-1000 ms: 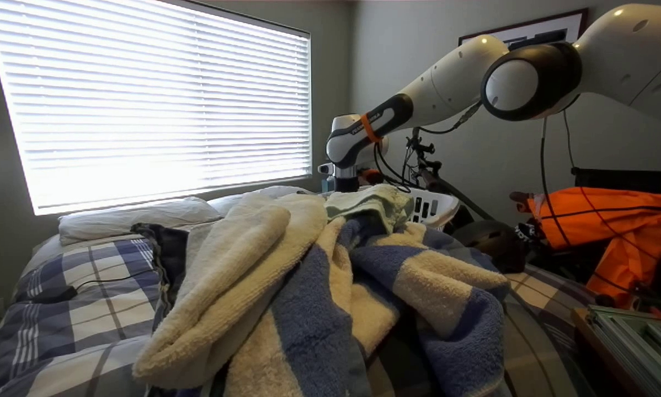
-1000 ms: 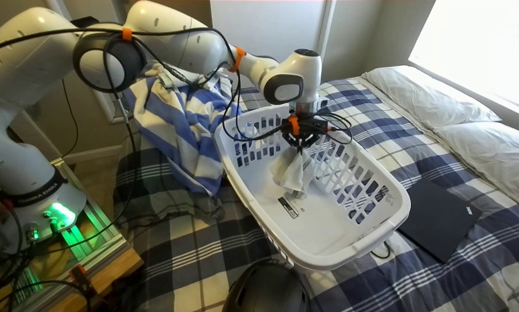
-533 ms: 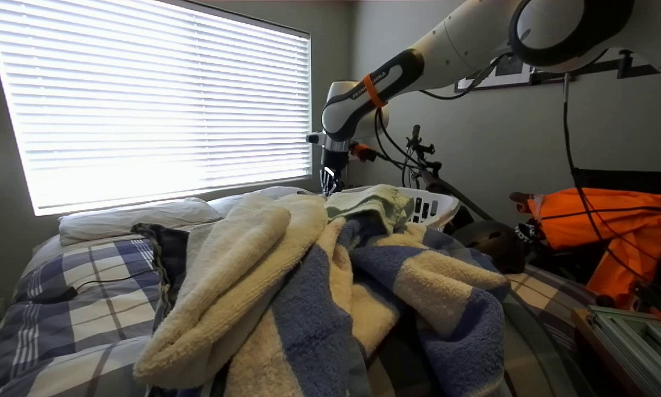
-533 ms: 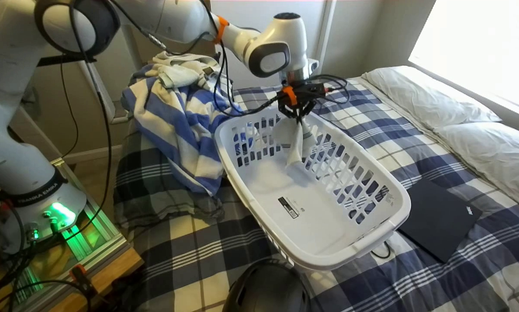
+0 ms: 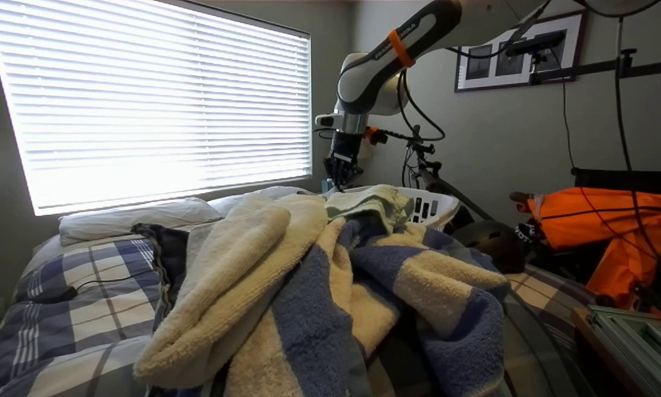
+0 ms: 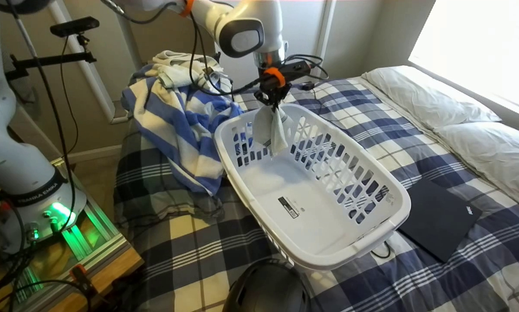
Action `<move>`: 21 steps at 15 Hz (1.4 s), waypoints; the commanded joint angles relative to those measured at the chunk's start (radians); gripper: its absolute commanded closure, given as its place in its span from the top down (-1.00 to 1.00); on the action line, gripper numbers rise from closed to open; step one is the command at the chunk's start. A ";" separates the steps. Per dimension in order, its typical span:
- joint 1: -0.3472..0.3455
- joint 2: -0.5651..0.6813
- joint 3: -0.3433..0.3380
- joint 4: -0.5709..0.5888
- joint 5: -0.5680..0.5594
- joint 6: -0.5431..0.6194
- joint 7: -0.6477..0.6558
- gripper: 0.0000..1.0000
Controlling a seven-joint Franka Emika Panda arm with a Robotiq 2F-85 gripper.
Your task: Remove the towels from the laundry basket and put them on the towel on the left
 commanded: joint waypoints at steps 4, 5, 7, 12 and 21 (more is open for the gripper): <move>0.041 -0.153 -0.039 -0.187 0.108 -0.004 -0.268 -0.90; 0.046 -0.191 -0.043 -0.230 0.131 -0.004 -0.317 -0.90; 0.052 -0.240 -0.049 -0.284 0.142 -0.004 -0.351 -0.90; 0.055 -0.255 -0.051 -0.307 0.144 -0.003 -0.361 -0.90; 0.246 -0.610 -0.028 -0.486 0.167 0.012 -0.551 -0.98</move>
